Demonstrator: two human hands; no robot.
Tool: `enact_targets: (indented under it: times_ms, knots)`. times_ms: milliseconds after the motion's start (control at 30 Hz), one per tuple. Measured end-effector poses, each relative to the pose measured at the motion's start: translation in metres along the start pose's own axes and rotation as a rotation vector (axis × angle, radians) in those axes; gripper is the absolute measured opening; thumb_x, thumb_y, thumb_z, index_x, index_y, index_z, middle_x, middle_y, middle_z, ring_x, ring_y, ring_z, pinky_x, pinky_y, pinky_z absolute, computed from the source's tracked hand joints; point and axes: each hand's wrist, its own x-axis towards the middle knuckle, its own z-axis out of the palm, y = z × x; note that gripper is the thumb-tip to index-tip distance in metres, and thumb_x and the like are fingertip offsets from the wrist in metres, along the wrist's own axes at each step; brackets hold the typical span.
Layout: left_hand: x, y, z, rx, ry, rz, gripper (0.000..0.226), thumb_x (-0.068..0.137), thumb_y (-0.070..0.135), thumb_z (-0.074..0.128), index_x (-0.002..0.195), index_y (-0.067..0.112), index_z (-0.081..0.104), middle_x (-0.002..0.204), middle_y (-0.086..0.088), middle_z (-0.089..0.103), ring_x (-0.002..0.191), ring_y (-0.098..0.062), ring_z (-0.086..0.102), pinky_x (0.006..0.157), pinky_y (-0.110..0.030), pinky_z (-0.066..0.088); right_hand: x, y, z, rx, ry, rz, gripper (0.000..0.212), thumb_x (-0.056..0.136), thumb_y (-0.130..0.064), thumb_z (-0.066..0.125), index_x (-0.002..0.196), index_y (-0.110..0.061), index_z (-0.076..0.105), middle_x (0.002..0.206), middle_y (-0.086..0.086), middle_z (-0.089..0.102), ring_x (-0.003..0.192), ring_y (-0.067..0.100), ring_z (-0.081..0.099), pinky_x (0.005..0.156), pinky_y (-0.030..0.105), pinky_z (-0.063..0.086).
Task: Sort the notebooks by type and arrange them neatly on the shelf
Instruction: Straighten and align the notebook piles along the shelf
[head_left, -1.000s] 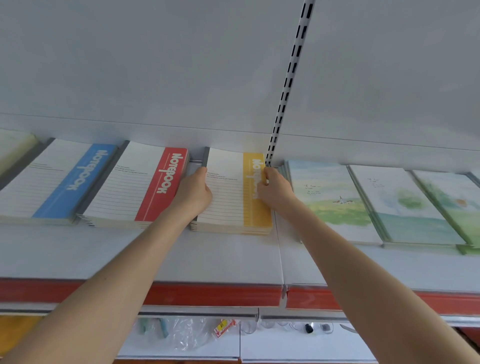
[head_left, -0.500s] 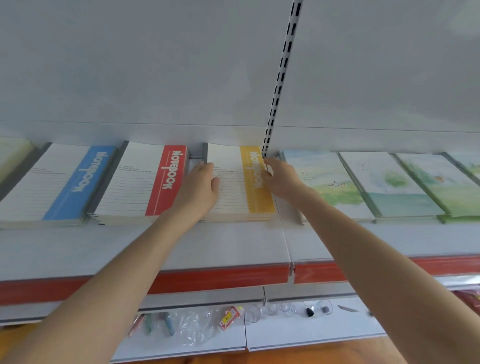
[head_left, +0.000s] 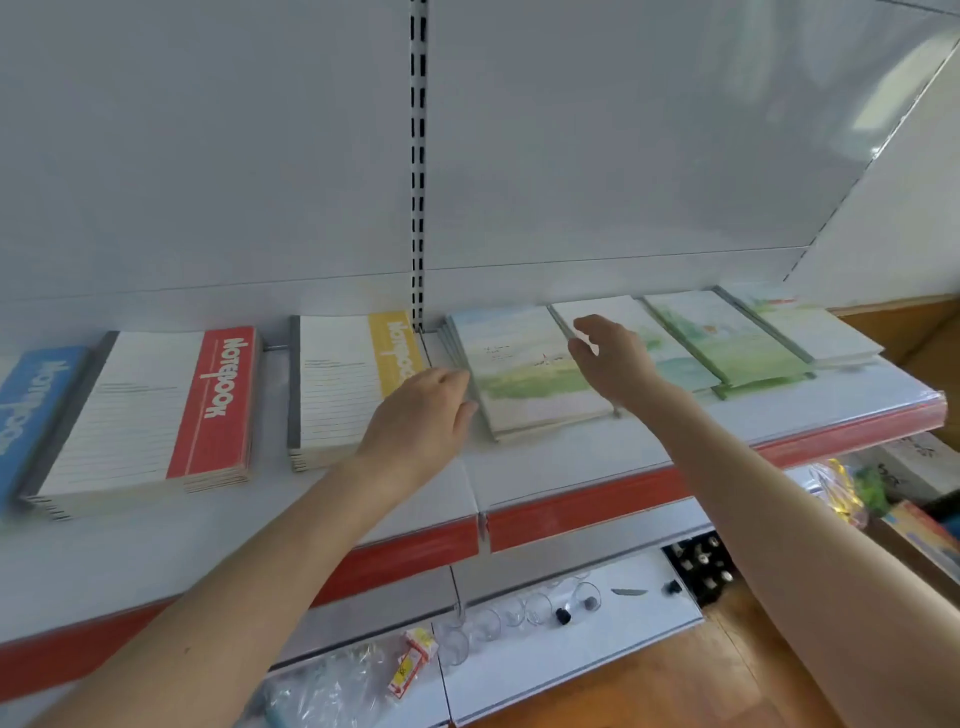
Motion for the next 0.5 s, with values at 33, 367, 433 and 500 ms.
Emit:
enact_targets:
  times_ms: [33, 367, 433, 500]
  knots:
    - [0.005, 0.007, 0.003, -0.008, -0.011, -0.005, 0.034, 0.098, 0.025, 0.04, 0.121, 0.002, 0.05, 0.12, -0.01, 0.054, 0.112, -0.025, 0.051, 0.09, -0.034, 0.043, 0.002, 0.008, -0.003, 0.016, 0.001, 0.016, 0.032, 0.096, -0.015, 0.043, 0.125, -0.003, 0.051, 0.124, 0.015, 0.057, 0.114, 0.031, 0.051, 0.092, 0.033, 0.039]
    - [0.04, 0.052, 0.049, -0.028, -0.192, -0.279, 0.075, 0.087, 0.036, 0.061, 0.144, 0.013, 0.019, 0.138, -0.014, 0.036, 0.122, -0.028, 0.044, 0.097, -0.033, 0.038, 0.029, 0.038, 0.001, -0.03, -0.323, -0.042, 0.04, 0.095, -0.019, 0.044, 0.13, 0.001, 0.041, 0.129, 0.019, 0.051, 0.116, 0.032, 0.048, 0.091, 0.032, 0.039]
    - [0.041, 0.056, 0.057, -0.045, -0.154, -0.32, 0.075, 0.086, 0.031, 0.064, 0.144, 0.013, 0.02, 0.139, -0.013, 0.031, 0.124, -0.028, 0.041, 0.098, -0.032, 0.035, 0.033, 0.04, 0.004, -0.042, -0.362, -0.054, 0.041, 0.094, -0.017, 0.043, 0.13, 0.001, 0.039, 0.128, 0.019, 0.05, 0.116, 0.033, 0.047, 0.092, 0.034, 0.039]
    - [0.041, 0.058, 0.063, -0.05, -0.119, -0.365, 0.072, 0.085, 0.027, 0.065, 0.142, 0.012, 0.024, 0.137, -0.012, 0.031, 0.123, -0.028, 0.041, 0.096, -0.031, 0.034, 0.036, 0.043, 0.008, -0.046, -0.392, -0.064, 0.04, 0.093, -0.017, 0.043, 0.129, 0.0, 0.039, 0.125, 0.019, 0.05, 0.113, 0.033, 0.047, 0.091, 0.033, 0.039]
